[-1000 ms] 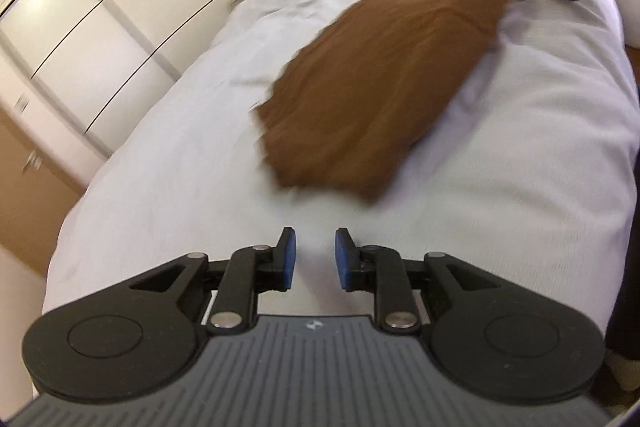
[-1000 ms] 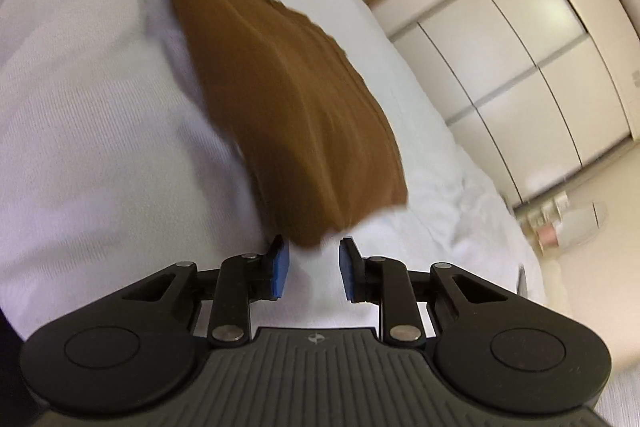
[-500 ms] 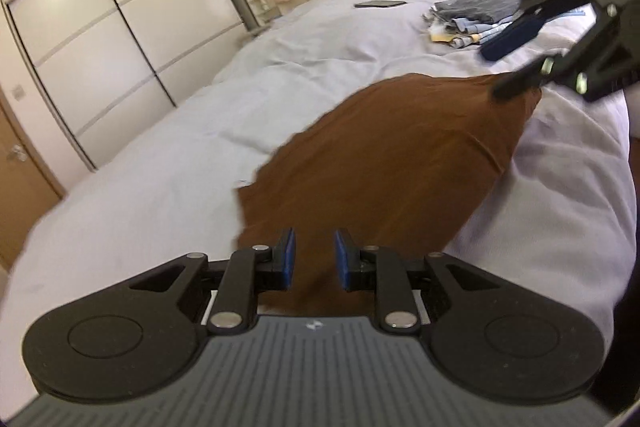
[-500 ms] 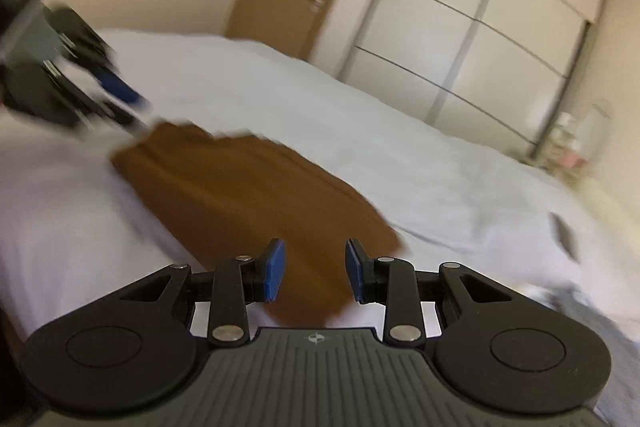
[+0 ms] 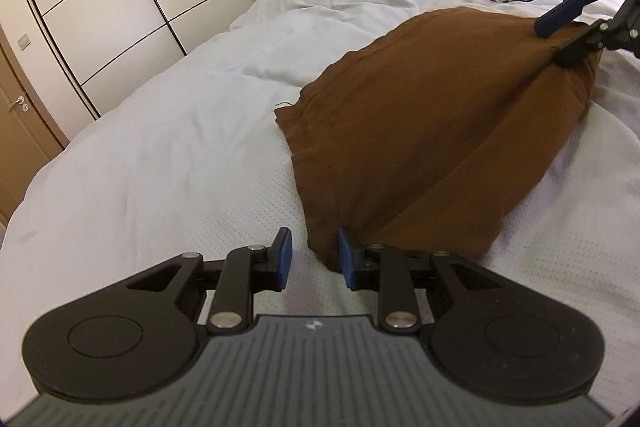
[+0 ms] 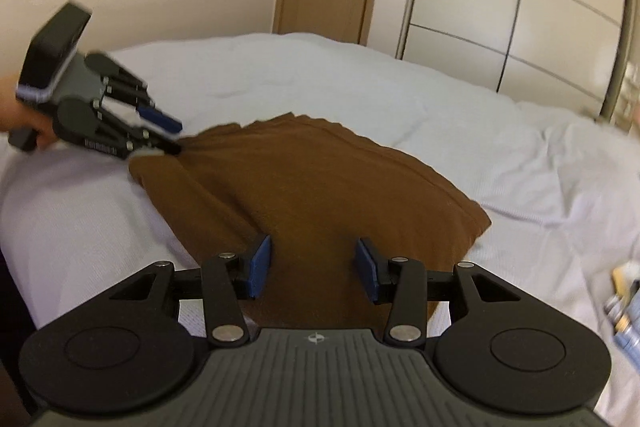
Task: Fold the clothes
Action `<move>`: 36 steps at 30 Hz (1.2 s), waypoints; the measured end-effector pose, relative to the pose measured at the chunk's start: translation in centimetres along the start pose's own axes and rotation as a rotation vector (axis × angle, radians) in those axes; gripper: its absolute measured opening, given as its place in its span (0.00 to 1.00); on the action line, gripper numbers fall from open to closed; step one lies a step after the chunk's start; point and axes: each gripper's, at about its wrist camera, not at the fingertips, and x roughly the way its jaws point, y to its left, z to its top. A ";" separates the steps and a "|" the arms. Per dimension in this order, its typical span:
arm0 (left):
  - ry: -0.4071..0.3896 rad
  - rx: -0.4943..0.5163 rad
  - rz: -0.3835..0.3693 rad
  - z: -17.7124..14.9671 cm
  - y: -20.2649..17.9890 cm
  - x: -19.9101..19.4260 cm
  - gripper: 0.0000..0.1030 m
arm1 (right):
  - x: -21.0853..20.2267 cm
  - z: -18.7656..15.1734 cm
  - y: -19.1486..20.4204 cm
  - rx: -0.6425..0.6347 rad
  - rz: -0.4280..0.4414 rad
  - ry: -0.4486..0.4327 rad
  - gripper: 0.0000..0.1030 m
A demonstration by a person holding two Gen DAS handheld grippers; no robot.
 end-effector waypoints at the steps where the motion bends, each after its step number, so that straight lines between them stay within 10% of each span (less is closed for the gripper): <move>1: 0.001 -0.004 -0.001 0.0 0.1 0.0 0.23 | -0.2 -0.1 -0.4 0.023 0.010 0.000 0.42; 10: -0.112 -0.043 -0.013 3.9 -0.7 -1.0 0.22 | -2.0 1.1 -2.6 0.221 0.006 -0.065 0.40; 18: -0.048 0.042 -0.041 3.5 -2.8 3.6 0.22 | 3.0 0.9 -2.0 -0.002 -0.019 0.005 0.22; 36: -0.005 -0.107 -0.031 6.1 2.1 9.4 0.20 | 9.7 1.9 -10.4 0.161 -0.074 0.029 0.33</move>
